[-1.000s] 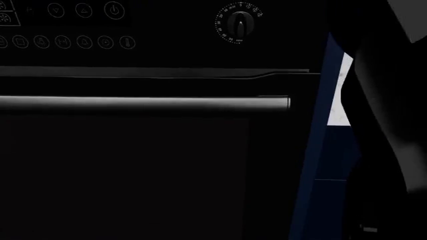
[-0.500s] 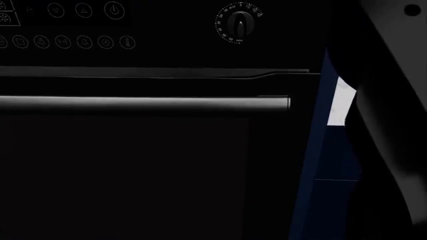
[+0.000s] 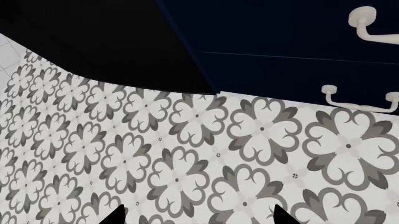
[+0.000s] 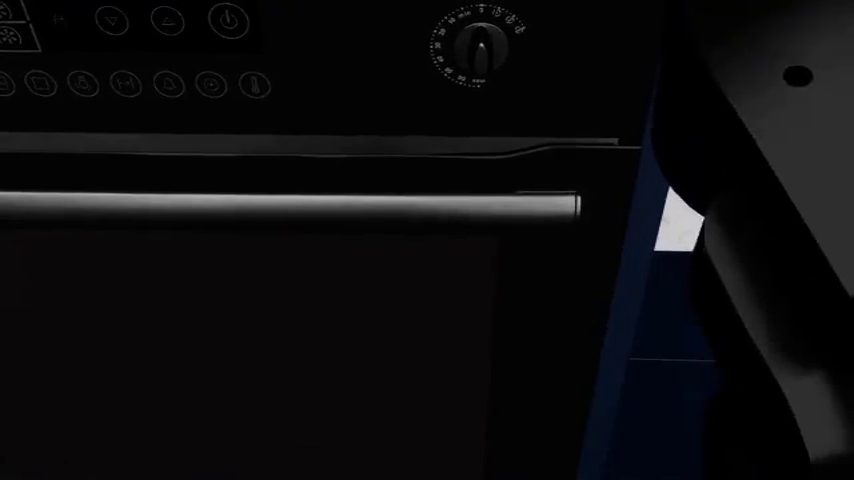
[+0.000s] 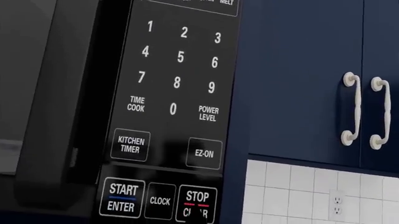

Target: Press the stop button on the microwave

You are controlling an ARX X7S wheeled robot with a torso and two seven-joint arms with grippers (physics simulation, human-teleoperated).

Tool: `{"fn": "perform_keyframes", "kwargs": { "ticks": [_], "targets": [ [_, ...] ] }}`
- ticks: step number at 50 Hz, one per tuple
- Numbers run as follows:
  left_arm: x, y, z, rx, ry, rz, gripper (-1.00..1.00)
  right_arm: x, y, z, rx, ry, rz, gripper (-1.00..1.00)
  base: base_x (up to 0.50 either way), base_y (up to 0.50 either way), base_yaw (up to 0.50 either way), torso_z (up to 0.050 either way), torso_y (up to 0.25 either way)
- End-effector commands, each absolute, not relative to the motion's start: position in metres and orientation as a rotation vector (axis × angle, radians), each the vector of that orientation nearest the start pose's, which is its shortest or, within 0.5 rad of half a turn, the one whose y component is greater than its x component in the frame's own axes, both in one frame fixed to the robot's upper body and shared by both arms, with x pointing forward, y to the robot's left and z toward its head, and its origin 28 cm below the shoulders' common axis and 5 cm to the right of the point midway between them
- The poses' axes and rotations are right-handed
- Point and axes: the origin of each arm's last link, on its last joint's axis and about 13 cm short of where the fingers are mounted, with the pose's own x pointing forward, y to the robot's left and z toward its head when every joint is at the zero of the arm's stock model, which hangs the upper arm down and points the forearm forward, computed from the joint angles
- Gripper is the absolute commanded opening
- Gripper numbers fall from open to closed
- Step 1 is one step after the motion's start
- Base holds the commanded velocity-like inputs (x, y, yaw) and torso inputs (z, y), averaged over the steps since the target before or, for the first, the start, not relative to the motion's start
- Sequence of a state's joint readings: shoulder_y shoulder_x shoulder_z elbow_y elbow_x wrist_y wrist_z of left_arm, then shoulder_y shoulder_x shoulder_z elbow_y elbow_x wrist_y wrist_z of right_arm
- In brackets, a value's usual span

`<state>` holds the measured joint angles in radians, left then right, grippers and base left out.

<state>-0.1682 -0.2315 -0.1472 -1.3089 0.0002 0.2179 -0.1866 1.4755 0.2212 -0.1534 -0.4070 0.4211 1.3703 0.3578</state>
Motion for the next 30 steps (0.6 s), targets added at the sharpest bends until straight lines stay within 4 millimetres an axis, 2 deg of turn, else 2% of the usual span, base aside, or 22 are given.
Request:
{"fn": "perform_keyframes", "kwargs": {
  "ticks": [1,19,30],
  "targets": [
    [0.105,0.312,-0.138,0.189,0.891,0.437,1.0,0.275,-0.104,0.404,-0.158,-0.458,-0.104,-1.0,0.0,0.0,0.0,0.0,0.0],
    [0.105,0.312,-0.138,0.189,0.891,0.437,1.0,0.302,-0.109,0.401,-0.149,-0.416,-0.115,-1.0,0.0,0.0,0.0,0.0,0.0],
    [0.105,0.312,-0.138,0.189,0.891,0.437,1.0,0.316,-0.106,0.403,-0.171,-0.399,-0.107,-1.0,0.0,0.0,0.0,0.0,0.0]
  ]
}}
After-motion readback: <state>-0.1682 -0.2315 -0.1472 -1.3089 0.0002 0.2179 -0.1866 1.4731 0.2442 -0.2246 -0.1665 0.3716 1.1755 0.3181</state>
